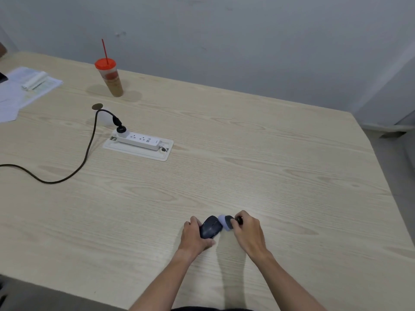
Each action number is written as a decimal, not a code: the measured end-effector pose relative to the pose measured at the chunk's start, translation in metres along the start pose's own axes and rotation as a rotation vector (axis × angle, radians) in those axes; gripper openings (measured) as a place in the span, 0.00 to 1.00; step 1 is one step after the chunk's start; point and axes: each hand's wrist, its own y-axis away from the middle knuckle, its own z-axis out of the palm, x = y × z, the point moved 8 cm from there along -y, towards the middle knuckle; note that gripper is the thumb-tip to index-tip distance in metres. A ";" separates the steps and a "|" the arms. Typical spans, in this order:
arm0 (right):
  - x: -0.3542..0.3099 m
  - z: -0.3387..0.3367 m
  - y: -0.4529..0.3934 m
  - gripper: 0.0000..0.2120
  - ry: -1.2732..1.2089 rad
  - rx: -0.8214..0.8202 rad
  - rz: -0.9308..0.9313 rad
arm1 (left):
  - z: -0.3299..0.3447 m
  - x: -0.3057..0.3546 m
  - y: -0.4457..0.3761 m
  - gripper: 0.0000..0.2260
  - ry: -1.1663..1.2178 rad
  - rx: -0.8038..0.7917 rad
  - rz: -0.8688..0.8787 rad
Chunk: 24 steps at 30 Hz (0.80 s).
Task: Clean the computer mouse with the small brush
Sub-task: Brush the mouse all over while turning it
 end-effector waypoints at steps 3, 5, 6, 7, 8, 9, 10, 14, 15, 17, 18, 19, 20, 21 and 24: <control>-0.015 0.008 0.002 0.05 -0.111 -0.072 -0.085 | 0.000 0.000 -0.001 0.25 0.029 -0.012 -0.009; -0.022 0.016 0.003 0.04 -0.105 -0.120 -0.116 | -0.002 0.002 -0.003 0.24 0.032 -0.016 -0.007; -0.023 0.018 0.003 0.04 -0.069 -0.111 -0.119 | -0.003 0.003 -0.004 0.25 0.025 -0.015 -0.005; -0.022 0.016 0.001 0.04 -0.020 -0.077 -0.112 | -0.003 0.002 -0.007 0.25 0.017 -0.010 -0.006; -0.021 0.013 -0.001 0.04 0.022 -0.036 -0.099 | -0.003 0.000 -0.009 0.24 0.019 -0.007 -0.008; -0.020 0.009 -0.003 0.04 0.038 -0.002 -0.088 | -0.003 -0.002 -0.011 0.24 0.023 -0.006 -0.012; -0.021 0.007 -0.004 0.04 0.028 0.014 -0.084 | -0.002 -0.005 -0.013 0.24 0.029 -0.013 -0.014; -0.033 0.012 -0.008 0.05 -0.135 -0.097 -0.105 | -0.003 -0.004 -0.015 0.23 0.040 -0.036 -0.018; -0.035 0.015 -0.008 0.05 -0.149 -0.144 -0.099 | -0.004 -0.001 -0.014 0.24 0.027 -0.047 -0.015; -0.034 0.019 -0.010 0.06 -0.067 -0.172 -0.087 | -0.006 0.002 -0.014 0.24 0.021 -0.069 -0.013; -0.033 0.017 -0.012 0.06 0.016 -0.139 -0.091 | -0.006 0.002 -0.014 0.24 0.022 -0.082 -0.010; -0.032 0.013 -0.013 0.06 0.094 -0.090 -0.095 | -0.006 0.002 -0.016 0.23 0.010 -0.089 -0.003; -0.031 0.009 -0.014 0.07 0.134 -0.049 -0.094 | -0.007 0.003 -0.016 0.23 -0.010 -0.090 0.004; -0.032 0.007 -0.015 0.07 0.133 -0.026 -0.095 | -0.008 0.003 -0.016 0.22 -0.025 -0.090 0.012; -0.038 0.011 -0.015 0.06 -0.017 -0.106 -0.124 | -0.009 0.001 -0.016 0.23 -0.068 -0.091 0.022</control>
